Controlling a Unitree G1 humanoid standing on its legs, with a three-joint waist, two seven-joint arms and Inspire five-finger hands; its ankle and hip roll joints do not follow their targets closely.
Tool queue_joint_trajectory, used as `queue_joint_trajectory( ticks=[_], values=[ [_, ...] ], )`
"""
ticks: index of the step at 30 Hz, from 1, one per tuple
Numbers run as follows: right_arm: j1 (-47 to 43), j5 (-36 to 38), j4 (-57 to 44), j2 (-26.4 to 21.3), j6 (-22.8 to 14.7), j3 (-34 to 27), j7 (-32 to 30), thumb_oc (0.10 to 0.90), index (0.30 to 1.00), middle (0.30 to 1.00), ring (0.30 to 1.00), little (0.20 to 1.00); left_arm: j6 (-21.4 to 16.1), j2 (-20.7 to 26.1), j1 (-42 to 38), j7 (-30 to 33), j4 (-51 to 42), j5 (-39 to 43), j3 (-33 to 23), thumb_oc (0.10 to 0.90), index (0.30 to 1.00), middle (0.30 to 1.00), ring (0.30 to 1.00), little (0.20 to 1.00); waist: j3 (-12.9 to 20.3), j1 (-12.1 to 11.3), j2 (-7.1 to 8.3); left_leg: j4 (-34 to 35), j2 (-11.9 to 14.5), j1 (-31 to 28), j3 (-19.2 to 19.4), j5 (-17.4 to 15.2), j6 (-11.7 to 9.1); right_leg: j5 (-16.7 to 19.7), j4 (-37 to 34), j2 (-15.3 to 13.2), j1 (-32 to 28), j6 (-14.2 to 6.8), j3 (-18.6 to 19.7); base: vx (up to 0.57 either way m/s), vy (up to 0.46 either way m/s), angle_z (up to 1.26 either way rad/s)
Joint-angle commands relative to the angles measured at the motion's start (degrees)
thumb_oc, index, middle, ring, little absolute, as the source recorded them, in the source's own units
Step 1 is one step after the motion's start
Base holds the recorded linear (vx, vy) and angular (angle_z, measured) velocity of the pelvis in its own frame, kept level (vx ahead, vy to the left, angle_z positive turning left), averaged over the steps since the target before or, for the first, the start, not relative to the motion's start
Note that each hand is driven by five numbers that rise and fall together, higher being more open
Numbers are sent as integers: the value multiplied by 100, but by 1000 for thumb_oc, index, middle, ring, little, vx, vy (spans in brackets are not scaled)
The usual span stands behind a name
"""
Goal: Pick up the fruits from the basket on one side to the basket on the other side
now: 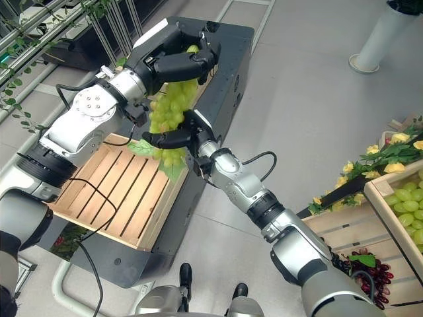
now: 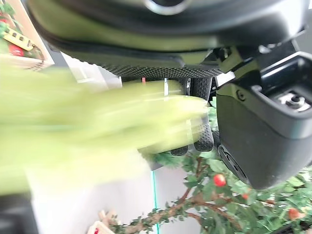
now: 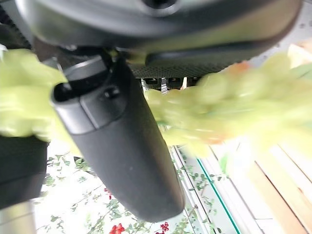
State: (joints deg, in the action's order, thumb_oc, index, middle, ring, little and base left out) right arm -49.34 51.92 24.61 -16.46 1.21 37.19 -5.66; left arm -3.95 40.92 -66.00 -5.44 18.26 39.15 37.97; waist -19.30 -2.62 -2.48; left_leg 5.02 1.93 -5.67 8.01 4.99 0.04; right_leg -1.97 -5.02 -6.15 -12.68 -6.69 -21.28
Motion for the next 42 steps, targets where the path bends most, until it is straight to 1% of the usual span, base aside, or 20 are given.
queue_joint_trajectory(
  ticks=[1, 6, 7, 8, 9, 10, 11, 15, 22, 26, 28, 29, 30, 31, 32, 33, 34, 39, 41, 42],
  values=[
    [-222, 236, 200, 770, -1050, -90, -127, 400, 300, 300, 300, 300, -441, -620, -881, 371, 717, 198, -72, 400, 300, 300, 300, 300, 1658, -98, 5, -2, 84, -110, -137, -611, -401, -179, 66, -21, 96, 304, -60, 0, 0, 0],
    [-213, 66, 117, 748, -1192, -160, -324, 400, 300, 300, 300, 300, -335, -579, -779, 545, 848, 142, -153, 400, 300, 300, 300, 300, 1674, -75, -6, -2, 92, -116, -120, -615, -394, -171, 52, -19, 102, 301, -29, 0, 0, 0],
    [-168, 20, 78, 709, -1266, -184, -375, 400, 300, 300, 300, 300, -302, -526, -735, 596, 960, 114, -194, 453, 380, 380, 380, 380, 1677, -66, -6, -2, 96, -114, -107, -609, -390, -166, 47, -23, 105, 299, -21, 0, 0, 0],
    [-160, -41, 56, 693, -1283, -204, -439, 400, 300, 300, 300, 300, -244, -505, -710, 620, 1051, 35, -222, 546, 519, 519, 519, 519, 1676, -65, -5, -2, 101, -112, -98, -604, -390, -161, 48, -24, 108, 298, -20, 0, 0, 0],
    [-157, -57, 52, 691, -1286, -206, -455, 400, 300, 300, 300, 300, -225, -504, -707, 636, 1063, 3, -226, 800, 900, 900, 900, 900, 1677, -65, -5, -2, 102, -112, -96, -604, -390, -161, 48, -24, 109, 298, -19, 0, 0, 0],
    [-161, -116, 56, 674, -1305, -222, -500, 400, 300, 300, 300, 300, -166, -494, -687, 701, 1120, -159, -237, 800, 900, 900, 900, 900, 1671, -60, -8, -2, 105, -117, -92, -604, -388, -159, 50, -25, 111, 299, -14, 0, 0, 0],
    [-153, -231, 36, 639, -1332, -273, -588, 400, 300, 300, 300, 300, -34, -437, -639, 916, 1247, -288, -265, 800, 900, 900, 900, 900, 1667, -53, -7, -2, 103, -116, -89, -602, -381, -151, 48, -24, 117, 292, -3, 0, 0, 0],
    [-66, -269, -145, 546, -1344, -331, -721, 400, 300, 300, 300, 300, 72, -344, -518, 1191, 1644, -230, -402, 800, 900, 900, 900, 900, 1646, -23, -13, -2, 107, -137, -59, -604, -376, -164, 66, -22, 123, 288, 30, 0, 0, 0],
    [247, -277, -249, 421, -1331, -521, -734, 400, 300, 300, 300, 300, -105, -332, -123, 1500, 2273, 28, -863, 800, 900, 900, 900, 900, 1629, 74, -21, -2, 117, -145, -35, -602, -370, -155, 44, -9, 125, 306, 67, 0, 0, 0],
    [326, -273, -258, 363, -1354, -583, -661, 400, 300, 300, 300, 300, -447, -309, -19, 1680, 2365, 229, -1041, 800, 900, 900, 900, 900, 1620, 107, -1, -2, 125, -147, -6, -595, -379, -138, 25, -2, 128, 312, 87, 0, 0, 0],
    [391, -255, -266, 292, -1355, -643, -567, 400, 300, 300, 300, 300, -1021, -307, 52, 1926, 2329, 455, -1224, 800, 900, 900, 900, 900, 1622, 122, 19, -2, 129, -157, 9, -598, -384, -134, 19, 3, 125, 320, 105, 0, 0, 0],
    [394, -256, -262, 287, -1359, -646, -561, 400, 300, 300, 300, 300, -999, -308, 57, 1910, 2324, 481, -1237, 800, 900, 900, 900, 900, 1625, 124, 20, -2, 130, -156, 9, -597, -384, -134, 18, 3, 125, 321, 104, 35, 6, -1],
    [477, -298, -232, 239, -1423, -721, -462, 400, 300, 300, 300, 300, -1402, -325, 174, 2285, 2241, 471, -1465, 800, 900, 900, 900, 900, 1617, 131, 40, -2, 145, -181, 23, -609, -395, -148, 30, 10, 116, 335, 125, 0, 0, 0],
    [481, -299, -230, 236, -1427, -725, -454, 400, 300, 300, 300, 300, -1465, -326, 184, 2342, 2234, 437, -1482, 800, 900, 900, 900, 900, 1624, 136, 41, -2, 144, -168, 19, -602, -393, -137, 21, 10, 123, 337, 121, 42, 6, -3],
    [582, -348, -255, 225, -1499, -786, -407, 400, 300, 300, 300, 300, -1603, -340, 378, 2658, 2184, 176, -1704, 800, 900, 900, 900, 900, 1619, 148, 63, -2, 158, -192, 27, -612, -403, -160, 48, 16, 122, 346, 155, 18, 6, -4],
    [597, -356, -263, 222, -1513, -791, -405, 400, 300, 300, 300, 300, -1617, -342, 409, 2703, 2179, 120, -1733, 800, 900, 900, 900, 900, 1626, 155, 66, -2, 158, -180, 22, -605, -400, -150, 42, 17, 131, 348, 154, 27, 8, -4],
    [633, -438, -347, 213, -1533, -826, -412, 400, 300, 300, 300, 300, -1673, -338, 559, 2794, 2194, -140, -1845, 800, 900, 900, 900, 900, 1627, 174, 85, -2, 164, -180, 29, -609, -400, -158, 50, 24, 143, 355, 177, 9, 8, -5],
    [822, -894, -822, 10, -1564, -1061, -357, 400, 300, 300, 300, 300, -1645, -407, 1253, 2341, 2098, -477, -2118, 800, 900, 900, 900, 900, 1584, 247, 121, -2, 194, -229, 94, -649, -383, -194, 86, 58, 164, 375, 295, 7, 17, -9],
    [986, -1000, -1050, -134, -1565, -1245, -192, 400, 300, 300, 300, 300, -1675, -505, 1639, 2185, 1988, -641, -2254, 800, 900, 900, 900, 900, 1572, 296, 145, -2, 205, -235, 112, -659, -363, -180, 77, 73, 182, 374, 350, 5, 22, -10],
    [1204, -1136, -1284, -274, -1573, -1453, 4, 400, 300, 300, 300, 300, -1657, -620, 2128, 2060, 1738, -800, -2390, 800, 900, 900, 900, 900, 1553, 334, 172, -2, 217, -268, 151, -678, -347, -174, 76, 88, 182, 370, 414, 11, 21, -10]
  ],
)
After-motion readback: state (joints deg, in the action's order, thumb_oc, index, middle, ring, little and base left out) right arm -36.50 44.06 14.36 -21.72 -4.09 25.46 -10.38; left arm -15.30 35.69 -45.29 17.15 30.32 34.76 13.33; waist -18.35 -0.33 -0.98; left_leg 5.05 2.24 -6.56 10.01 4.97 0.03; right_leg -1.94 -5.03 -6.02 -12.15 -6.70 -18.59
